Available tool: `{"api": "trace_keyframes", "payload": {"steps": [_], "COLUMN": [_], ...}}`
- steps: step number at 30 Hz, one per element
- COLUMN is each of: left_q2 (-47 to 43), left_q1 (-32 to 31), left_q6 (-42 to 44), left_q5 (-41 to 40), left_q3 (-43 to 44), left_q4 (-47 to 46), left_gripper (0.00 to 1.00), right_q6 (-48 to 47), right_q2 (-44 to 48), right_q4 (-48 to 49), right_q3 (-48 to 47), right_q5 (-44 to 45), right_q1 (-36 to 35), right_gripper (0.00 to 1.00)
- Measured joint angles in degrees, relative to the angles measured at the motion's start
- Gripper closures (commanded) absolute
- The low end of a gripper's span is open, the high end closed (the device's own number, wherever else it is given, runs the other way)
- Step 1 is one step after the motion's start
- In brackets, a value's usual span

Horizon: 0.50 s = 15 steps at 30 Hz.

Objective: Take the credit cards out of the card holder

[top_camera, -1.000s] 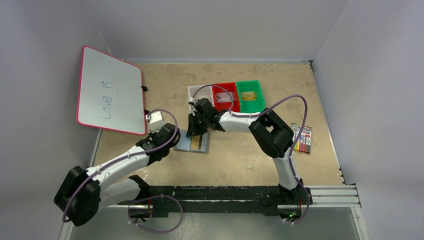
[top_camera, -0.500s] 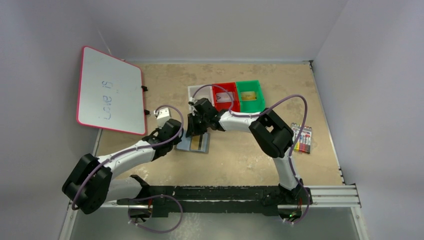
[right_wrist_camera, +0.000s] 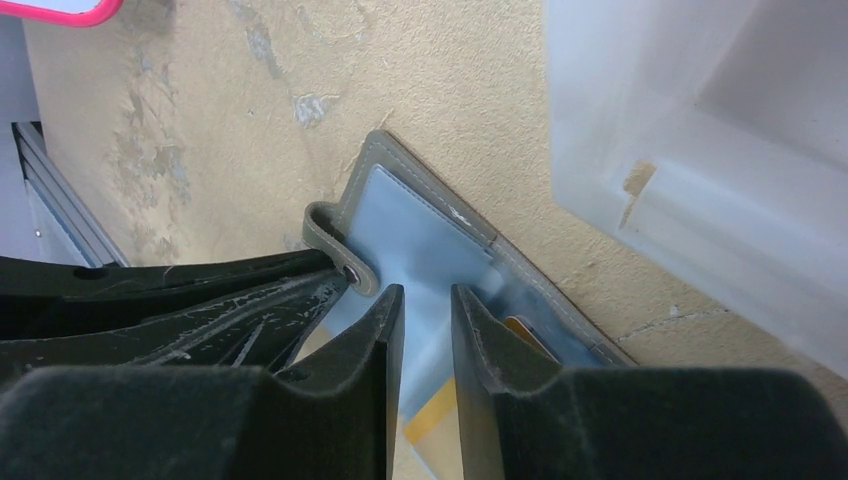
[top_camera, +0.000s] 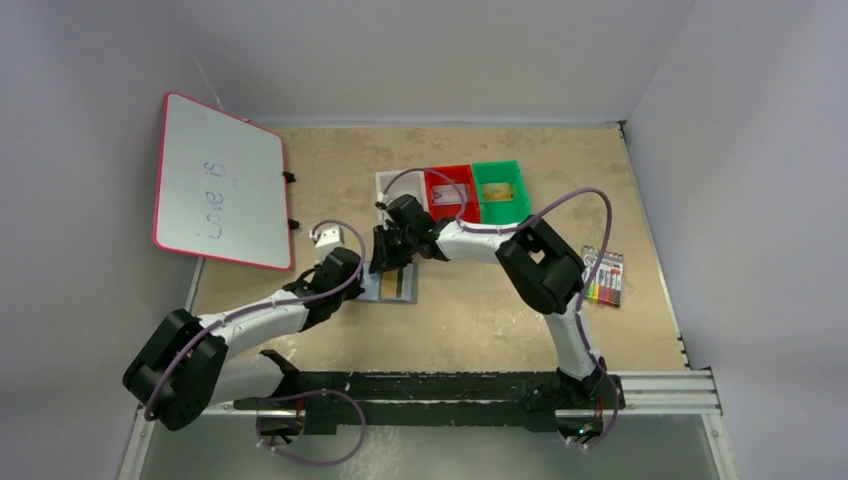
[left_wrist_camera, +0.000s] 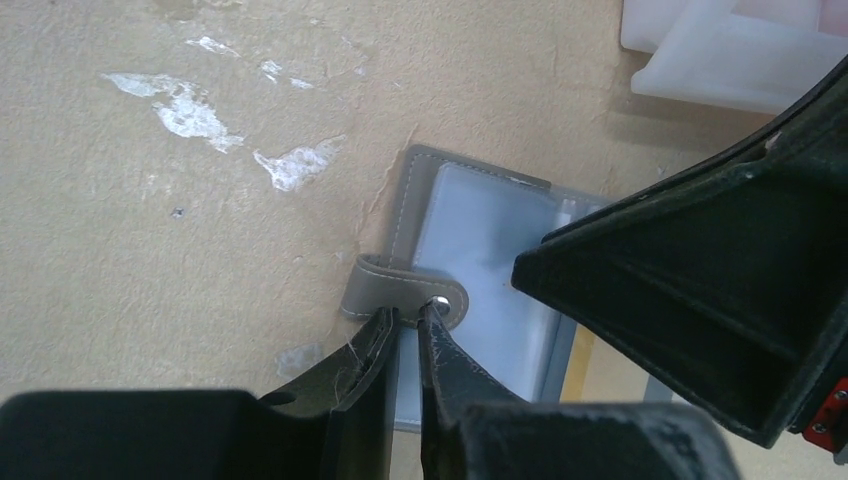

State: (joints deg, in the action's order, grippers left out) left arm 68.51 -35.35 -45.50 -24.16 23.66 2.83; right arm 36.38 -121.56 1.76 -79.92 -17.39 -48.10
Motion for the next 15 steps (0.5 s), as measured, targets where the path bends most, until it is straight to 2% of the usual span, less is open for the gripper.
{"api": "trace_keyframes", "payload": {"steps": [6, 15], "left_q2": [1.88, 1.99], "left_q1": [0.0, 0.0], "left_q6": [-0.94, -1.86], "left_q5": [0.85, 1.51], "left_q3": [0.15, 1.31], "left_q4": [-1.92, 0.28], "left_gripper": [0.89, 0.87], "right_q6": [0.0, 0.52], "right_q2": [2.89, 13.25], "right_q4": [-0.66, -2.91], "right_q3": [2.45, 9.68], "right_q5": [2.12, 10.4], "right_q1": [0.0, 0.0], "right_gripper": [0.7, 0.69]}}
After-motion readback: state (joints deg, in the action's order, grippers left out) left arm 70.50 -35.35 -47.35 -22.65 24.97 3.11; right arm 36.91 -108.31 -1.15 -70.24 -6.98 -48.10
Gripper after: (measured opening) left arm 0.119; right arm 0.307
